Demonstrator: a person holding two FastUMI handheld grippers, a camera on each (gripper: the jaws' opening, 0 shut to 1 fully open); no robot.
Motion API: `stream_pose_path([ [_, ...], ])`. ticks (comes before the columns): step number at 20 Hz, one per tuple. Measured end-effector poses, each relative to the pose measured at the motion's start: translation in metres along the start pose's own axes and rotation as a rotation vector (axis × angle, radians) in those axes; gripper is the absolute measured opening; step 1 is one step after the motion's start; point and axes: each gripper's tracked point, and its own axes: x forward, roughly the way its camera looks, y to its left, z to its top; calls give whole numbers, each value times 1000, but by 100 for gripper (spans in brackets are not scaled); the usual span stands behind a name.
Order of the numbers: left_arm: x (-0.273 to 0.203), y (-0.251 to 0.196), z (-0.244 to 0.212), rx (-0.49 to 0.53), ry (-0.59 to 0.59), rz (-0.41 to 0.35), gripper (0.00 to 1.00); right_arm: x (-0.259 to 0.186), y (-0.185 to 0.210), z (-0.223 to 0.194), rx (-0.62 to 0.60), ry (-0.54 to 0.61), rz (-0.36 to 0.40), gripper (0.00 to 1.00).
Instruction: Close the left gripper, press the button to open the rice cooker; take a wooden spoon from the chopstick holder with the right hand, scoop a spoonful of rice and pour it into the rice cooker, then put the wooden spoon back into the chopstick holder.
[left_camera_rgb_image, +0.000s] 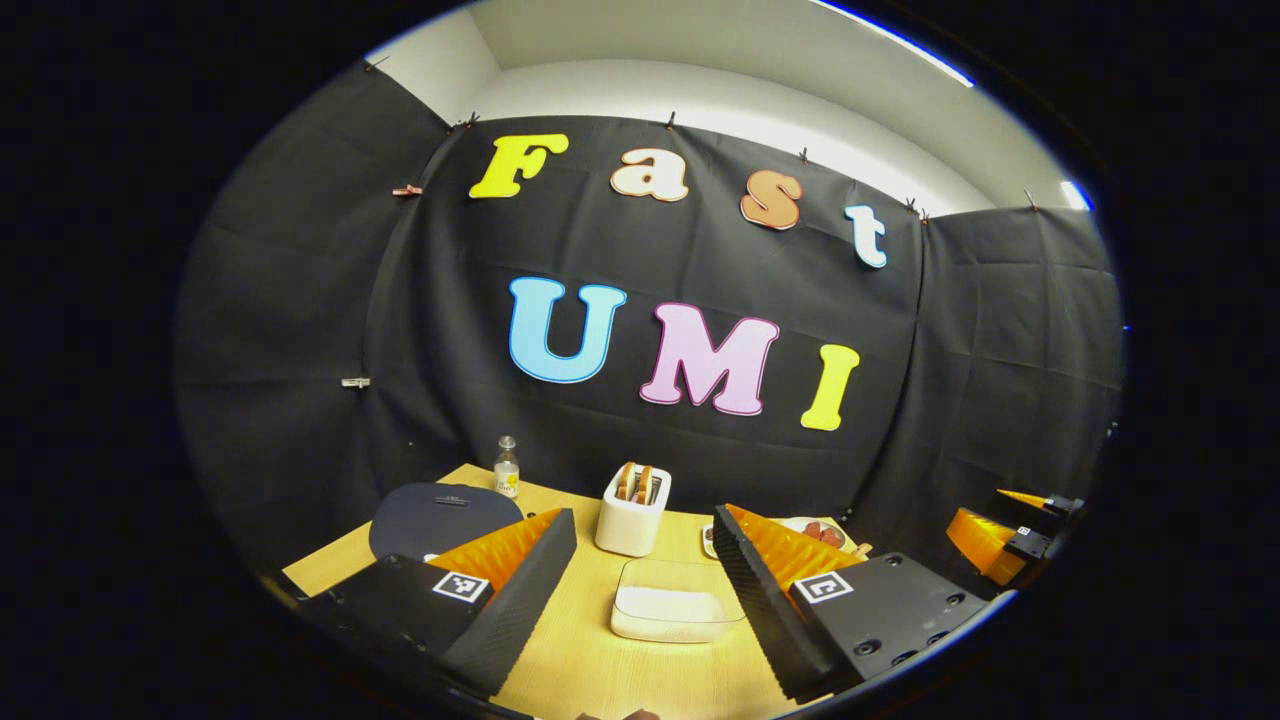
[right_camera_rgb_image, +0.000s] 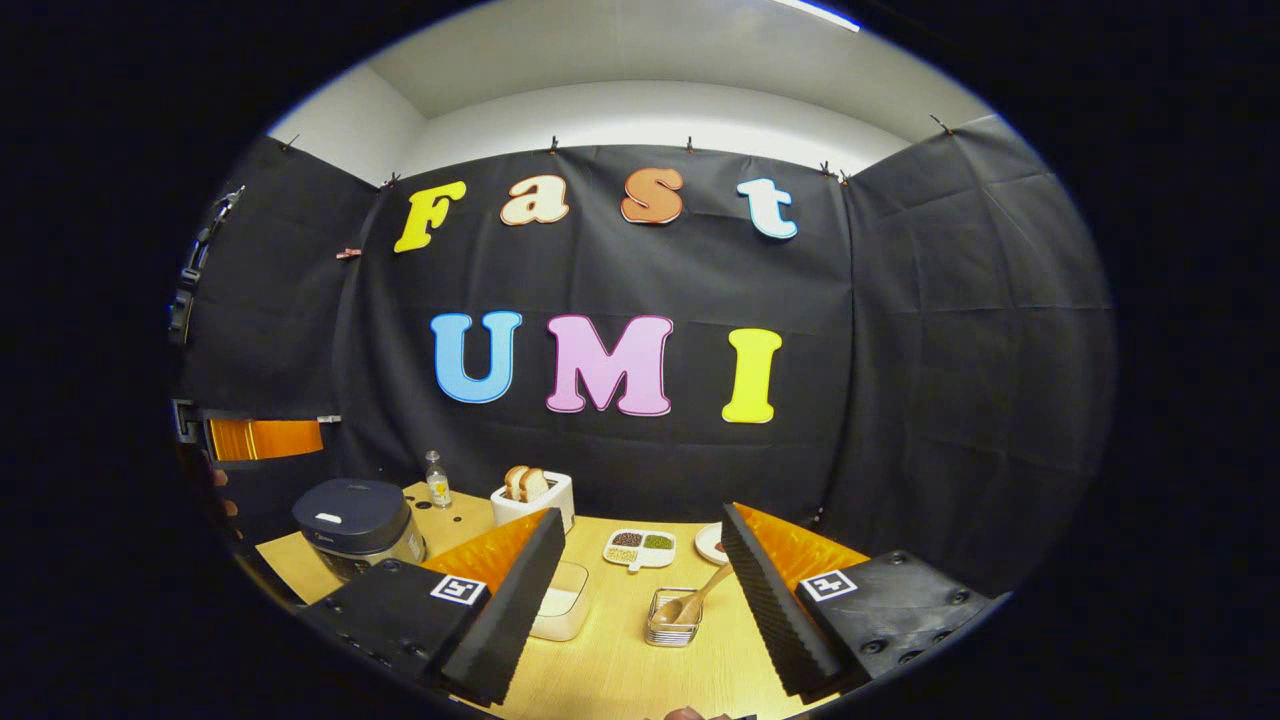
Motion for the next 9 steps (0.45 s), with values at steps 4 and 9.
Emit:
stream_pose_path([
  [4, -19, -2, -12, 14, 27, 30, 95, 0, -4, -6, 8, 16, 16, 98],
  [9, -16, 10, -7, -9, 7, 42, 96, 4, -2, -1, 26, -5, 19, 98],
])
